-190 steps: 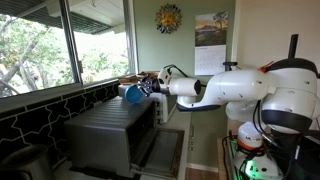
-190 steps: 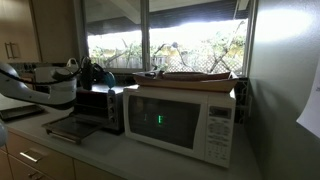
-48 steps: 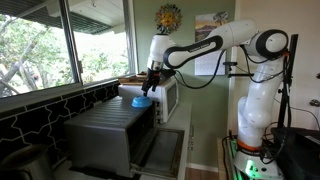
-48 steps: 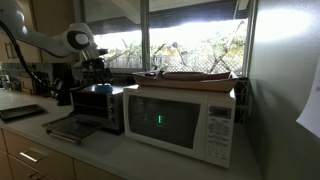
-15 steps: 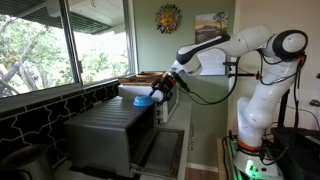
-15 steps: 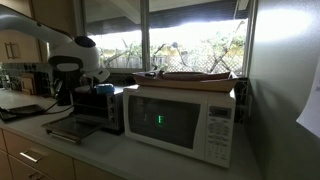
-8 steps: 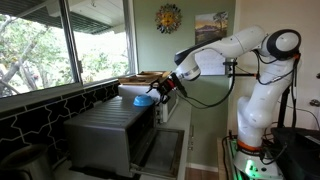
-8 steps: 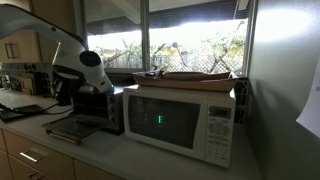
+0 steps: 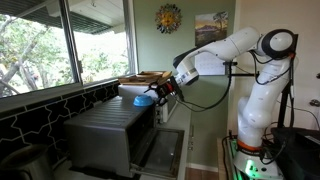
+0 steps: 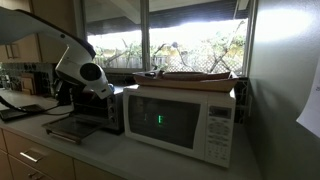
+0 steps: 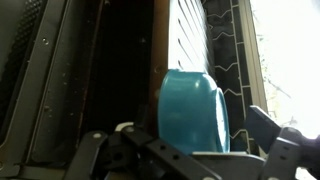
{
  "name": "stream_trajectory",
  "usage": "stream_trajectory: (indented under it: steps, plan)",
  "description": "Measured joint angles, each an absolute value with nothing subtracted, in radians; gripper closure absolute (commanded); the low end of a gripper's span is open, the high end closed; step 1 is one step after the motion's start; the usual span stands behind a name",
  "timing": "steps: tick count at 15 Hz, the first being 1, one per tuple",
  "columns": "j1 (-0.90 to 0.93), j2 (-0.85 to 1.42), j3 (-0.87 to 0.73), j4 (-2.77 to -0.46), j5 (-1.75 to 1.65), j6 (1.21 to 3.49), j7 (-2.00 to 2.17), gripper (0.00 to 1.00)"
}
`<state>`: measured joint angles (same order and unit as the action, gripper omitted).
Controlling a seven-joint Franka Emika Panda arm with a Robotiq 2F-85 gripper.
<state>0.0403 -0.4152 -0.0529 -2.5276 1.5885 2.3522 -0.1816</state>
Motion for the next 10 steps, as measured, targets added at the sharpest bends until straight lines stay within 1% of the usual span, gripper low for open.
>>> stream_trajectory:
  steps: [1, 2, 3, 10]
  plan:
    - [0.035, -0.409, -0.049, -2.528, 1.593, 2.351, -0.182, 0.42]
    - [0.03, -0.403, -0.045, -2.532, 1.593, 2.35, -0.181, 0.49]
    - [0.025, -0.4, -0.043, -2.532, 1.595, 2.345, -0.182, 0.51]
    - [-0.001, -0.399, -0.031, -2.533, 1.592, 2.316, -0.18, 0.51]
